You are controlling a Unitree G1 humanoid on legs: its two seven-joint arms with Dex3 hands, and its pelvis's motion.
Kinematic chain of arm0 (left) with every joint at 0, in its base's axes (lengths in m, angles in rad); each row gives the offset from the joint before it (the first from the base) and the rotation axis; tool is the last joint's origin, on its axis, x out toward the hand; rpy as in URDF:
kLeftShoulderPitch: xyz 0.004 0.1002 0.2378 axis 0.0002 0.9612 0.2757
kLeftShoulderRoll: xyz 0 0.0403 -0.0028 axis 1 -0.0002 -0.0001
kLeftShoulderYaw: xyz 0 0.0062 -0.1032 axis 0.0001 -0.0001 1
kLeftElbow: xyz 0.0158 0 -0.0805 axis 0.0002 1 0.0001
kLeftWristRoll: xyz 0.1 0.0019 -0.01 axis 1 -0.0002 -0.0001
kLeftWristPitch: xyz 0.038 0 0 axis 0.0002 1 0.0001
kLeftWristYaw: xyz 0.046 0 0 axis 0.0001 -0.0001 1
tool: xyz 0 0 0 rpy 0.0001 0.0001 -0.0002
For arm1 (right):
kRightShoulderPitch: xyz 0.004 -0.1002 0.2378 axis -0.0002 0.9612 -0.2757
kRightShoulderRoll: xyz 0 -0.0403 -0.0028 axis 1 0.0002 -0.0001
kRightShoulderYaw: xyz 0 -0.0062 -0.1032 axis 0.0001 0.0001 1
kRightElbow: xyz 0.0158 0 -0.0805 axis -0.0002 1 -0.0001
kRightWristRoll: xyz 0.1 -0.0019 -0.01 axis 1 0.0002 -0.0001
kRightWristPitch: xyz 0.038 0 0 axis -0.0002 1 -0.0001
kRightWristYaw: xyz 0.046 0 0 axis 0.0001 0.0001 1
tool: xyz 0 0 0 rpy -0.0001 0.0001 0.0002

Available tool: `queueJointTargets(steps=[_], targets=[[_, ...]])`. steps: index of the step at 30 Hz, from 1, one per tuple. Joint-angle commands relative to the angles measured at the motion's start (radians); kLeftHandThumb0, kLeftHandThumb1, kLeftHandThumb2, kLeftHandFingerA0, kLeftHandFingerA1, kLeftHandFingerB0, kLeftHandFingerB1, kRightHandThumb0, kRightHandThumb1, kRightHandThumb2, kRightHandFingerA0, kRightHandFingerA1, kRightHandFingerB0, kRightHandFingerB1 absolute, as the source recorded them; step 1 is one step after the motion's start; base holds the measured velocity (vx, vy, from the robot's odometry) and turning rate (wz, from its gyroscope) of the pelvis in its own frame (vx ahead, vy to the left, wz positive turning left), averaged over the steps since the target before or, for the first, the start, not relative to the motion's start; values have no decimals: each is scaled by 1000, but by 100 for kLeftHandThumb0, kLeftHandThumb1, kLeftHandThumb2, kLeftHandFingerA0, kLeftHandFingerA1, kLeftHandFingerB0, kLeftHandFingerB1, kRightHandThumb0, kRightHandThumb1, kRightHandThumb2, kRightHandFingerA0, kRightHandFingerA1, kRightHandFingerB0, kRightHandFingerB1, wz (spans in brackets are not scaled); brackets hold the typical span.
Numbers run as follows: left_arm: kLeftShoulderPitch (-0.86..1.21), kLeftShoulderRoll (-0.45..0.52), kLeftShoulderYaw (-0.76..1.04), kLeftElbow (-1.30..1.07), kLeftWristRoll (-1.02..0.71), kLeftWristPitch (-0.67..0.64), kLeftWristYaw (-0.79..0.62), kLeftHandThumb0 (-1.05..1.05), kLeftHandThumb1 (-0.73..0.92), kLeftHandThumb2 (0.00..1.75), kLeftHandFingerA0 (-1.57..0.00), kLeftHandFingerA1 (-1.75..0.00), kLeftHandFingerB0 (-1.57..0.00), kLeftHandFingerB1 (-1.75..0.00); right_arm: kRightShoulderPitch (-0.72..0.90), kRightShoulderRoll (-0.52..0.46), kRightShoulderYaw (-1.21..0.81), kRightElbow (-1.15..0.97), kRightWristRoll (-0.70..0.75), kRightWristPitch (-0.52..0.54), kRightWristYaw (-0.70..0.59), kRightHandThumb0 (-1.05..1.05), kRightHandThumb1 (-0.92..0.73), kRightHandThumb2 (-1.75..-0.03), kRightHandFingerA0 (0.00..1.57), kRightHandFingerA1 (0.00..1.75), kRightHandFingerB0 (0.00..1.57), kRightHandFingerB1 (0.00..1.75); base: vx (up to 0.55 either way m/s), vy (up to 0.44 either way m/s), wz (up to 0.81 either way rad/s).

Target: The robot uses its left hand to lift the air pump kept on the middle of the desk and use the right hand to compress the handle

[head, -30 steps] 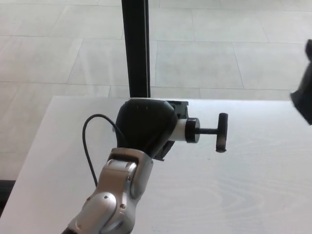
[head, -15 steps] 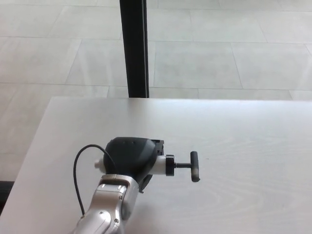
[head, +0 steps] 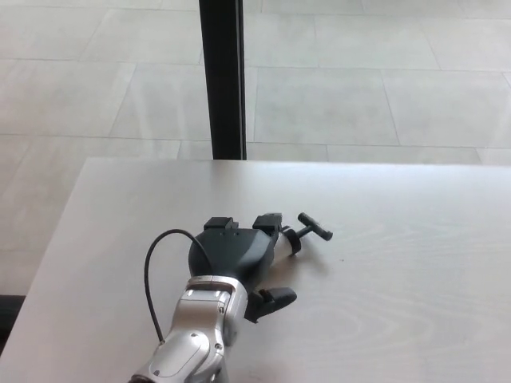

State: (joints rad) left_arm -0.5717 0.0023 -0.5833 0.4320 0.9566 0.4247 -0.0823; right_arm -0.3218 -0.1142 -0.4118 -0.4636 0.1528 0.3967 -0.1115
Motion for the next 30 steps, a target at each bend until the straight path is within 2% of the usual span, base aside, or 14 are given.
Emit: queueJointTargets(steps=[1, 3, 4, 10, 11, 12, 13, 14, 18, 19, 25, 26, 28, 30], targets=[[-30, 17, 6, -61, -35, 127, -245, -105, 92, 72, 0, 0, 0, 0, 11, 15, 2, -14, 11, 20, -34, -67, -92, -68, 28, 57, 40, 41, 0, 0, 0], [-28, 17, 17, -84, -46, 121, -253, -105, 92, 71, 0, 0, 0, 0, 13, 12, 2, -14, 11, 21, -34, -67, -92, -68, 26, 57, 39, 42, 0, 0, 0], [-29, 20, 17, -100, -44, 125, -266, -105, 92, 71, 0, 0, 0, 0, 13, 13, 2, -15, 13, 24, -35, -66, -76, -113, 22, 60, 35, 57, 0, 0, 0], [-17, 45, 35, -229, -51, 112, -305, -105, 92, 71, 0, 0, 0, 0, 20, 8, 3, -12, 12, 19, -31, -66, -77, -114, 22, 61, 34, 57, 0, 0, 0], [-7, 44, 50, -260, -63, 106, -294, -105, 90, 68, 0, 0, 0, 0, 21, 6, 0, -14, 18, 26, -29, -67, -92, -69, 24, 58, 37, 42, 0, 0, 0], [-2, 44, 55, -274, -67, 105, -292, -105, 90, 68, 0, 0, 0, 0, 21, 5, -1, -15, 21, 28, -28, -67, -92, -69, 24, 58, 37, 42, 0, 0, 0], [10, 53, 87, -345, -82, 110, -300, -105, 71, 117, 0, -16, 0, 0, 22, 5, 0, -12, 21, 27, -29, -67, -92, -69, 24, 59, 37, 43, 0, 0, 0], [18, 60, 114, -397, -94, 113, -303, -105, 91, 68, 0, 0, 0, 0, 23, 4, 0, -10, 21, 27, -28, -67, -92, -70, 24, 59, 37, 42, 0, 0, 0], [69, 98, 260, -598, -168, 66, -268, -102, 92, 70, 0, 0, 0, 0, 38, -9, -12, -26, 30, 61, -24, -66, -92, -69, 24, 57, 37, 41, 0, 0, 0], [80, 118, 340, -648, -212, 28, -235, -105, 74, 116, 0, -17, 0, 0, 47, -20, -23, -23, 33, 58, -15, -66, -92, -71, 23, 59, 38, 42, 0, 0, 0], [88, 239, 784, -715, -516, -80, -255, -104, 69, 106, 0, -13, 0, 0, 108, -68, -108, 5, 61, 43, 27, -68, -92, -71, 21, 60, 36, 41, 0, 0, 0], [107, 282, 847, -679, -556, -130, -256, -103, 70, 105, 0, -14, 0, 0, 115, -76, -125, 12, 61, 44, 27, -64, -74, -113, 15, 58, 35, 58, 0, 0, 0], [148, 341, 935, -613, -605, -213, -249, -98, 70, 105, 0, -18, 0, -7, 133, -92, -148, 22, 60, 53, 34, -67, -92, -69, 23, 58, 36, 41, 0, 0, 0], [208, 362, 1045, -598, -666, -241, -259, -96, 70, 105, 0, -13, 0, -4, 161, -114, -188, 45, 77, 50, 61, -67, -76, -113, 20, 59, 32, 55, 0, 0, 0]])
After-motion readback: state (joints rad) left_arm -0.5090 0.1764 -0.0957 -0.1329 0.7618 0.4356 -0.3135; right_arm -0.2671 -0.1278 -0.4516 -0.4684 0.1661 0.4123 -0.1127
